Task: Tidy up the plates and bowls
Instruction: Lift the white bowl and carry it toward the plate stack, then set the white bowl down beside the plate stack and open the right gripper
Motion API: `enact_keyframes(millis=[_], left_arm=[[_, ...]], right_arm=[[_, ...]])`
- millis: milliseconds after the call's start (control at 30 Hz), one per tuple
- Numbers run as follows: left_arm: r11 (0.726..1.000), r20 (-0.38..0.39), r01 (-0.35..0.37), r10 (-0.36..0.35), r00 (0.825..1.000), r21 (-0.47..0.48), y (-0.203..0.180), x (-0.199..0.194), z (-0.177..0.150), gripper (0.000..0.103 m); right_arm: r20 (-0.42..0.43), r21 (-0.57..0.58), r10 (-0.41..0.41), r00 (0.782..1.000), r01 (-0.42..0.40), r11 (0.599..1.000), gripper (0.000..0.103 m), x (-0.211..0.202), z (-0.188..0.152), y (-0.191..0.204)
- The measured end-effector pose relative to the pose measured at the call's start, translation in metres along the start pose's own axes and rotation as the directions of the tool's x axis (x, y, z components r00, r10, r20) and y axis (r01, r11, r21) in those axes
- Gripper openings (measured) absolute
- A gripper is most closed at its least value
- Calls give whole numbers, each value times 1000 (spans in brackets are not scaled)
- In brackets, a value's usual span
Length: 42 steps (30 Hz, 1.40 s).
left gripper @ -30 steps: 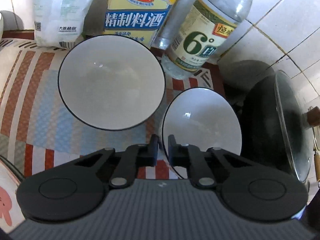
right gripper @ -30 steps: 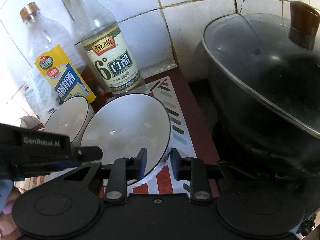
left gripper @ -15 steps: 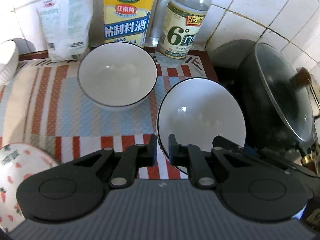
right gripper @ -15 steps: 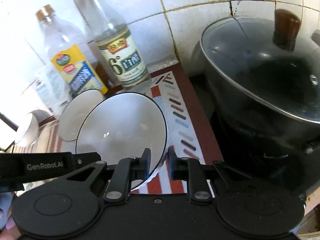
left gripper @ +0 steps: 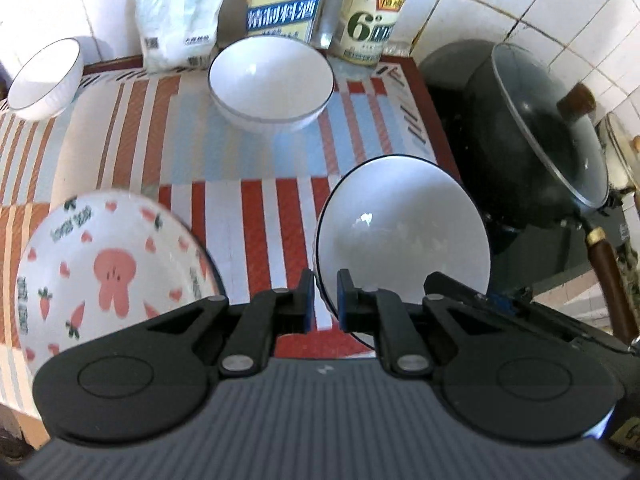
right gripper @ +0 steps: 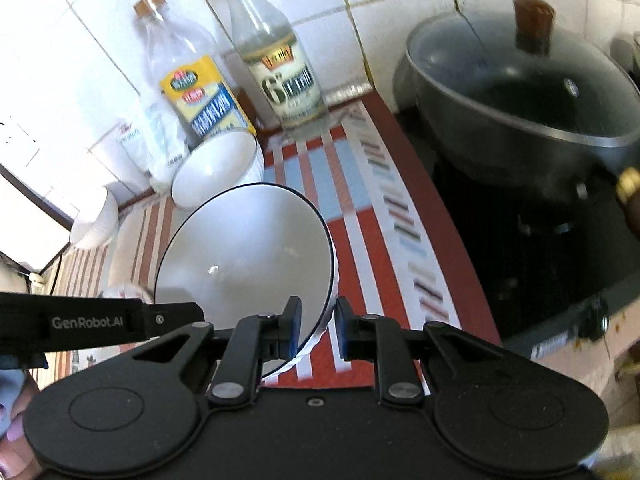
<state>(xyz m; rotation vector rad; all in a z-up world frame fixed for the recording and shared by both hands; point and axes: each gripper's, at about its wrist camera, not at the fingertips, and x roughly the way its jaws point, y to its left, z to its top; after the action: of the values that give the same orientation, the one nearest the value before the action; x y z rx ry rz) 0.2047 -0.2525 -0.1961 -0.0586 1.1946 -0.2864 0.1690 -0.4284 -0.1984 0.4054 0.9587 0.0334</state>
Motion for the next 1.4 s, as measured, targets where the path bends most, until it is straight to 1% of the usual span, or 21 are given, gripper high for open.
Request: enact_keyframes(millis=[100,300,467,667,900,1000,1067,1133,1200,1300,1400], left_arm=[[1000,-25,-10,10,1000,13,-2,3,-11,10],[1000,-69,-14,15,998,18,1,12,-25,9],[1000,-96,-17,18,995,13,4,22,-30,10],[999,-112,-30,33,993,24,8,34,-39,10],[999,-102,-24,29,994,44,10,36,-43,10],[998,-126,-23,30,992,54,10,36,-41,12],[998,-131,-7,14,991,55,12,32,-40,13],[997,-99,-3,10,995,76,12,24,-40,14],[992,-68,-11,20,998,126,11,14,-42,15],[992,-68,14,-5,998,129,17,2,-42,16],[987,-50,8,0,999,159,22,-14,-44,17]], right_arm=[[-24,24,-3,1000,3,1000,22,0,-12,-3],[-49,36,-13,999,15,999,22,2,-31,-7],[-82,112,25,996,-16,994,22,12,-44,-20],[-90,67,2,996,4,998,22,18,-52,-14],[-86,15,-33,996,34,999,21,19,-55,-6],[-93,-8,-51,994,50,999,25,19,-54,-2],[-96,-23,-56,994,55,998,31,16,-53,1],[-81,-30,-59,995,57,998,35,10,-51,4],[-74,-32,-56,996,53,998,38,5,-49,5],[-52,-53,-53,997,51,997,42,-7,-44,10],[-35,-68,-41,999,39,997,43,-19,-40,16]])
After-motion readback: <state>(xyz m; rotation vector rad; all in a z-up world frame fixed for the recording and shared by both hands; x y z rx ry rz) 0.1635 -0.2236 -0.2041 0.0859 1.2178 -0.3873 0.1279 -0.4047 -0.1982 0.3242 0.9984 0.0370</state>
